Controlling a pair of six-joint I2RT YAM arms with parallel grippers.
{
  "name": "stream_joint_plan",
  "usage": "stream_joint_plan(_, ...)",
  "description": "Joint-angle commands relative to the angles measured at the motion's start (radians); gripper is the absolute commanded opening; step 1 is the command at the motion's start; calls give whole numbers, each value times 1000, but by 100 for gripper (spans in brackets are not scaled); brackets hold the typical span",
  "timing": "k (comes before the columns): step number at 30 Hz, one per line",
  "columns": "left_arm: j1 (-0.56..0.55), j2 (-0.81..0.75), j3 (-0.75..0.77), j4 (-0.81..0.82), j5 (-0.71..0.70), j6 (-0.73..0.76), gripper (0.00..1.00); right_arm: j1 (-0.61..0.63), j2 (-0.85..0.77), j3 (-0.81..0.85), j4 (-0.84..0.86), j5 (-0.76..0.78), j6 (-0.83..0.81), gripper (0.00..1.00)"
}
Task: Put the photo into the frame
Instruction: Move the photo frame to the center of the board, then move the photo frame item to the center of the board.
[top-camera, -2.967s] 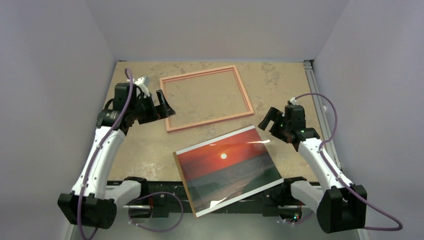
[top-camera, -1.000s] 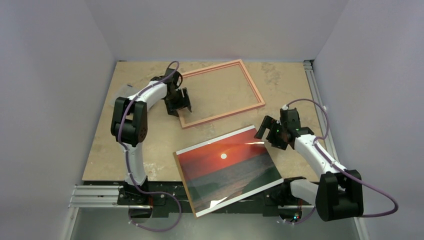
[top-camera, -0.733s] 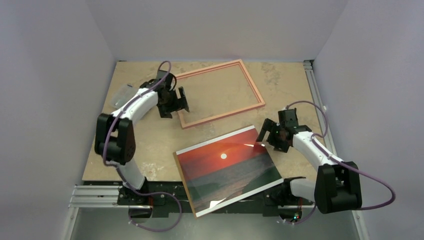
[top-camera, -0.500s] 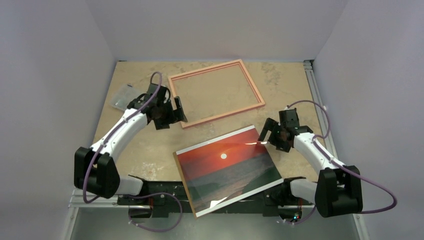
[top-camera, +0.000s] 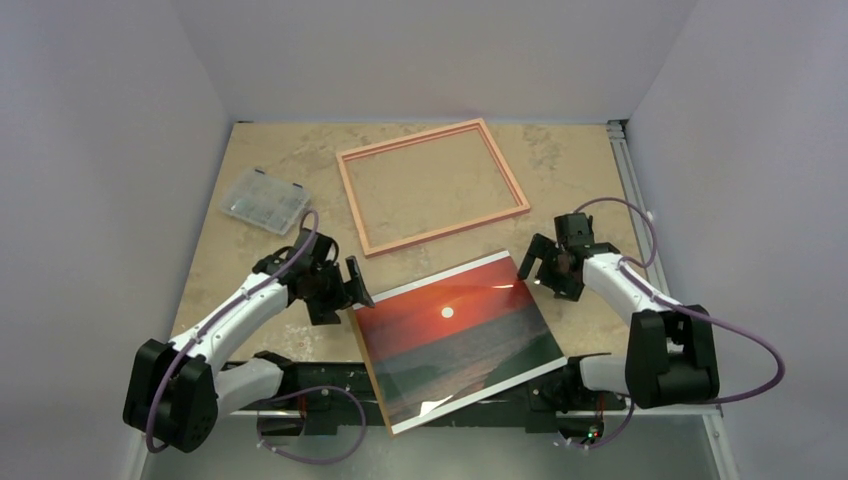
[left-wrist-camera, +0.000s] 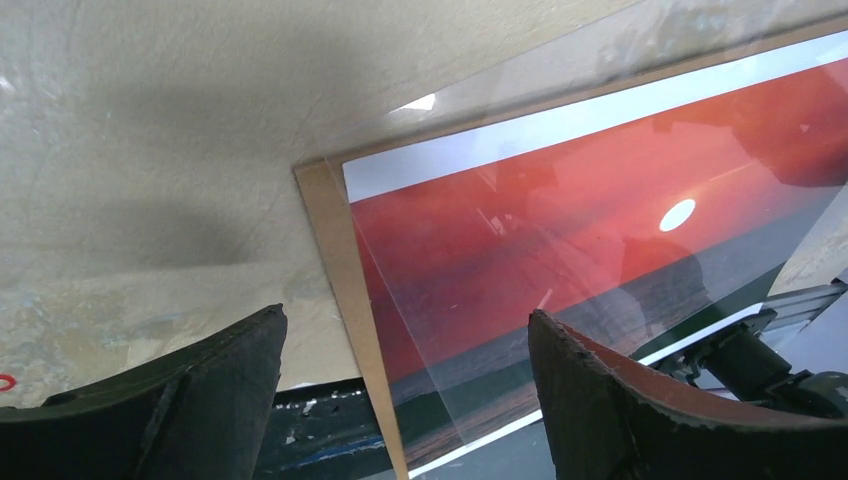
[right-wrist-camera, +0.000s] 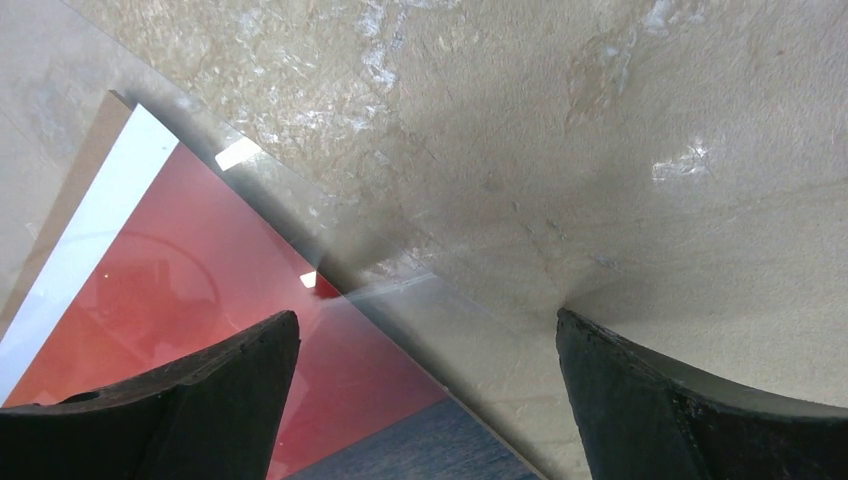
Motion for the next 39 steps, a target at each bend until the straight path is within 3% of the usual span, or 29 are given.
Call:
stream_joint_plan(1, -5, 1, -48, 76, 58, -62, 88, -4, 28, 3, 29, -61, -11, 98)
stream_joint_plan(17, -8, 121, -119, 207, 64, -109, 88, -1, -67, -122, -24, -280, 0, 93)
stream_joint_plan(27, -9, 143, -98, 172, 16, -90, 88, 24, -75, -199, 13, -325, 42, 91)
stream_joint_plan(34, -54, 68, -22, -11, -132, -59, 89, 31, -95, -197, 7, -299, 55, 91)
stream_joint_plan(39, -58, 85, -63, 31, -107, -83, 89, 31, -70, -194, 20, -301, 56, 91)
